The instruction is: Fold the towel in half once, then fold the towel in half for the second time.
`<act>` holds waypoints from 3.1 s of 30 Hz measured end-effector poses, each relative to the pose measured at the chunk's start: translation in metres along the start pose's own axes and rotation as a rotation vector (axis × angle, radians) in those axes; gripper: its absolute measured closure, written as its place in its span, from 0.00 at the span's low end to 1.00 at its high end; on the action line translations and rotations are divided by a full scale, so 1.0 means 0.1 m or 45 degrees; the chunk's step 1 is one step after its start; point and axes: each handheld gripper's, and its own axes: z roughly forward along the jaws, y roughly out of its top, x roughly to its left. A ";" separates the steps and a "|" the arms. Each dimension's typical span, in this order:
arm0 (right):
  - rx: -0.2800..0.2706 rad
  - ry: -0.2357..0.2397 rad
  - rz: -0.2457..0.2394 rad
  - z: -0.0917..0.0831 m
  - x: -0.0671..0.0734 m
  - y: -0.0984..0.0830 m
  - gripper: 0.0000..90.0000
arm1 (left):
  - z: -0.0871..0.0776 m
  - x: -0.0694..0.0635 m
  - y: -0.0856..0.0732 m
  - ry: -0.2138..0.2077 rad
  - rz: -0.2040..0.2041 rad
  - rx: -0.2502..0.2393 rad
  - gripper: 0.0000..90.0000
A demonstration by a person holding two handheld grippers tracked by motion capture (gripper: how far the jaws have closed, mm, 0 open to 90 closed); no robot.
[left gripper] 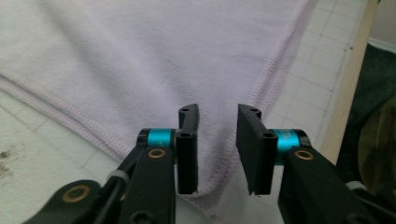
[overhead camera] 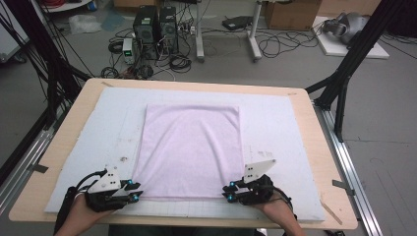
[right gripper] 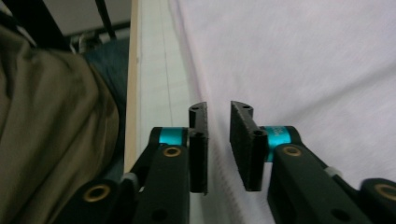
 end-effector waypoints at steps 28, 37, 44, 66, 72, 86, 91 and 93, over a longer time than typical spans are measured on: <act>-0.052 -0.278 0.110 -0.13 -0.29 -0.02 0.61 | 0.10 0.42 0.00 0.139 -0.128 -0.031 0.70; -0.114 -0.323 0.118 -0.19 -0.48 0.15 0.49 | 0.14 0.61 0.21 0.148 -0.189 -0.124 0.53; -0.117 -0.374 0.135 -0.20 -0.66 0.23 0.44 | 0.24 0.70 0.32 0.148 -0.214 -0.154 0.47; -0.050 -0.363 0.100 -0.08 -0.65 0.27 0.40 | 0.26 0.66 0.30 0.140 -0.172 -0.115 0.45; -0.038 -0.359 0.088 -0.07 -0.65 0.29 0.40 | 0.28 0.67 0.35 0.131 -0.162 -0.115 0.45; -0.041 -0.388 0.125 -0.20 -1.04 0.46 0.41 | 0.34 1.01 0.60 0.140 -0.187 -0.105 0.46; 0.004 -0.410 0.129 -0.27 -1.28 0.64 0.41 | 0.34 1.25 0.77 0.182 -0.207 -0.102 0.49; 0.009 -0.421 0.132 -0.29 -1.39 0.70 0.42 | 0.37 1.38 0.88 0.202 -0.204 -0.083 0.50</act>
